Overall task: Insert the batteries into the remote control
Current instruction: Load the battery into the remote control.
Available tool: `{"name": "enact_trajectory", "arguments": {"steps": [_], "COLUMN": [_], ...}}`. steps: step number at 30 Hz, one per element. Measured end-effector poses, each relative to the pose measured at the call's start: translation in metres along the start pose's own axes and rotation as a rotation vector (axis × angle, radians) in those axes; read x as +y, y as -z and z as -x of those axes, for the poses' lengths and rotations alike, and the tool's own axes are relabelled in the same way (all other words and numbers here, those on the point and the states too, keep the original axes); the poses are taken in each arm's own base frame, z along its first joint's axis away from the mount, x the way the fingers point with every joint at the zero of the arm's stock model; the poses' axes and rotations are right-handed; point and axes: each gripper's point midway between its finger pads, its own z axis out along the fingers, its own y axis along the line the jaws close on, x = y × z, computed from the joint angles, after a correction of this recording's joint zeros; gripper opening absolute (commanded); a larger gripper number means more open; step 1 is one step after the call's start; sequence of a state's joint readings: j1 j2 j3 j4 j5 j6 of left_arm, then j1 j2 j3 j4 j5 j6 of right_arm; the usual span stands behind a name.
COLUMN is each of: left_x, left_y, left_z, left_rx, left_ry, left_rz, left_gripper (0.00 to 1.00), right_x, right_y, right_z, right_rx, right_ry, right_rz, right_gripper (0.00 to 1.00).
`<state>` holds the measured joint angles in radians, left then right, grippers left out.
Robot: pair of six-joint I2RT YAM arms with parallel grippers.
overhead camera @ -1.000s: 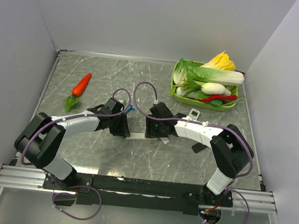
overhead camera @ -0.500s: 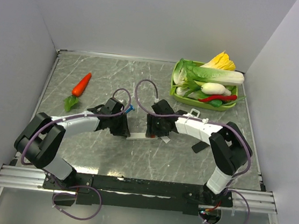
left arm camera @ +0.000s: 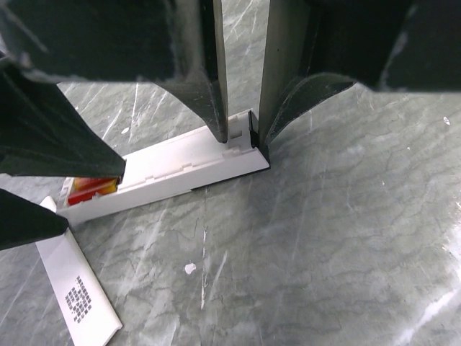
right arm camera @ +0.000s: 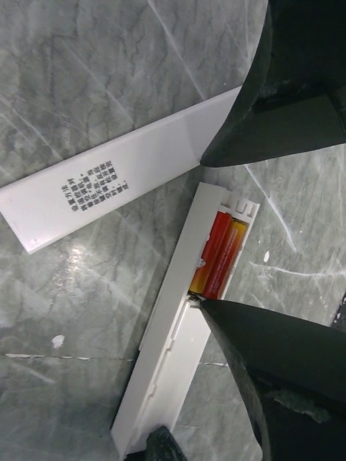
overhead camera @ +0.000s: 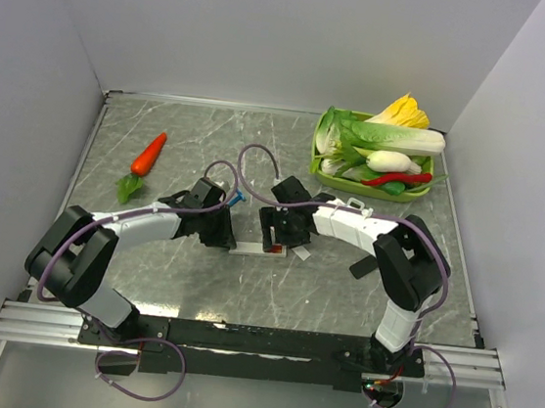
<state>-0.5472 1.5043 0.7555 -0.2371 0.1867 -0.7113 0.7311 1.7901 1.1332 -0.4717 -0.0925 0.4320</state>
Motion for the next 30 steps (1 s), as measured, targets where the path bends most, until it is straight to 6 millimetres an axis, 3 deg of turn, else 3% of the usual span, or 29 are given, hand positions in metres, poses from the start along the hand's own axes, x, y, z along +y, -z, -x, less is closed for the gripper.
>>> {"name": "enact_trajectory", "arguments": {"steps": [7,12,16,17,20,26,30], "left_x": [0.000,0.001,0.001,0.001,0.001,0.001,0.002], "left_y": [0.000,0.000,0.000,0.000,0.000,0.001,0.001], "left_z": [0.001,0.001,0.001,0.001,0.001,0.001,0.000], "left_rx": [-0.005,-0.006,-0.007,-0.007,-0.006,-0.007,-0.007], "left_ry": [-0.001,-0.001,-0.001,-0.001,-0.001,-0.001,-0.001], "left_rz": [0.003,0.004,0.005,0.005,0.005,0.005,0.005], "left_gripper": [0.27,0.28,0.29,0.29,0.29,0.29,0.29], "right_x": [0.003,0.012,0.016,0.016,0.015,0.023,0.029], "right_y": [0.005,0.022,0.032,0.032,0.032,0.031,0.031], "right_z": [-0.003,0.002,0.009,0.009,0.007,0.001,-0.001], "right_rx": [0.012,-0.025,-0.060,-0.062,-0.060,-0.057,-0.054], "right_ry": [0.015,0.022,0.039,0.046,0.070,0.116,0.127], "right_rz": [0.015,0.057,0.075,0.073,0.062,0.065,0.083], "right_gripper": [0.83,0.80,0.60,0.44,0.26,0.14,0.12]}}
